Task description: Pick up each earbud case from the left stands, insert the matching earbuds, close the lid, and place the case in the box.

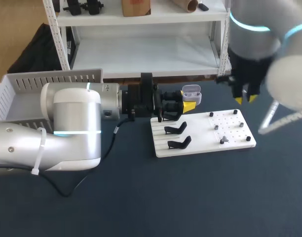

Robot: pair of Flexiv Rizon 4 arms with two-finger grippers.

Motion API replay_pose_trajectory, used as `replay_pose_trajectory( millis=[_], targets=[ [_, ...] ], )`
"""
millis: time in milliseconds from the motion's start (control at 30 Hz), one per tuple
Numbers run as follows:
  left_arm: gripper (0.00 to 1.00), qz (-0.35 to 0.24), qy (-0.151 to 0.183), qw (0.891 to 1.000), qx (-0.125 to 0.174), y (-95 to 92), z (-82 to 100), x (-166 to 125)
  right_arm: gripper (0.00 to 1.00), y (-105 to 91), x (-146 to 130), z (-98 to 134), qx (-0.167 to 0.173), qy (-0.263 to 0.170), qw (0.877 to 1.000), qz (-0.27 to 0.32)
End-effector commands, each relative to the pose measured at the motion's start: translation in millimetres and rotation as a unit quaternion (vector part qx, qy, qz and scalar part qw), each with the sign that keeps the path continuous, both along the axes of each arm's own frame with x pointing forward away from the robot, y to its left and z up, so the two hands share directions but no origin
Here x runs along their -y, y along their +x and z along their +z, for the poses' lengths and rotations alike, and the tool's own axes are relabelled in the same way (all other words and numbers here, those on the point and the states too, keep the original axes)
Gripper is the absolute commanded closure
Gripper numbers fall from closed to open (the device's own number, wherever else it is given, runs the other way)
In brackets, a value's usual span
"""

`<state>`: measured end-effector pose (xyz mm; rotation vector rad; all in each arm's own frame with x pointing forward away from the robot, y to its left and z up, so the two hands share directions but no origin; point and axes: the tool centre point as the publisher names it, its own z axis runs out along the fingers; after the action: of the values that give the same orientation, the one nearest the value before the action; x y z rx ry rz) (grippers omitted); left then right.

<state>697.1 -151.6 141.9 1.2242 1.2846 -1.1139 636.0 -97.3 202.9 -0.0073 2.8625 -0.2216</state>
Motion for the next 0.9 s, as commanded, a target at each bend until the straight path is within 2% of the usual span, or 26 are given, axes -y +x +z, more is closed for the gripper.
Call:
replay_pose_trajectory(
  millis=[33, 300, 333, 433, 467, 500, 900],
  targets=[
    [1.0, 0.001, -0.001, 1.0, 0.0, 0.3, -0.5, 0, 1.0, -8.3, -18, 20, 0.024, -0.024, 0.991, -0.129],
    [1.0, 0.001, -0.001, 1.0, 0.0, 0.3, -0.5, 0, 1.0, -19.7, -43, 29, 0.019, -0.018, 0.981, -0.191],
    [1.0, 0.001, -0.001, 1.0, 0.0, 0.3, -0.5, 0, 1.0, -20.3, -47, 30, 0.026, -0.007, 0.982, -0.187],
    [1.0, 0.001, -0.001, 1.0, 0.0, 0.3, -0.5, 0, 1.0, -21.2, -56, 30, 0.009, 0.006, 0.978, -0.21],
    [1.0, 0.001, -0.001, 1.0, 0.0, 0.3, -0.5, 0, 1.0, -21.6, -57, 28, -0.006, 0.004, 0.972, -0.234],
    [1.0, 0.001, -0.001, 1.0, 0.0, 0.3, -0.5, 0, 1.0, -22.4, -58, 29, 0.001, 0.014, 0.973, -0.23],
    [1.0, 0.001, -0.001, 1.0, 0.0, 0.3, -0.5, 0, 1.0, -22.4, -58, 29, 0.001, 0.014, 0.973, -0.23]
  ],
)
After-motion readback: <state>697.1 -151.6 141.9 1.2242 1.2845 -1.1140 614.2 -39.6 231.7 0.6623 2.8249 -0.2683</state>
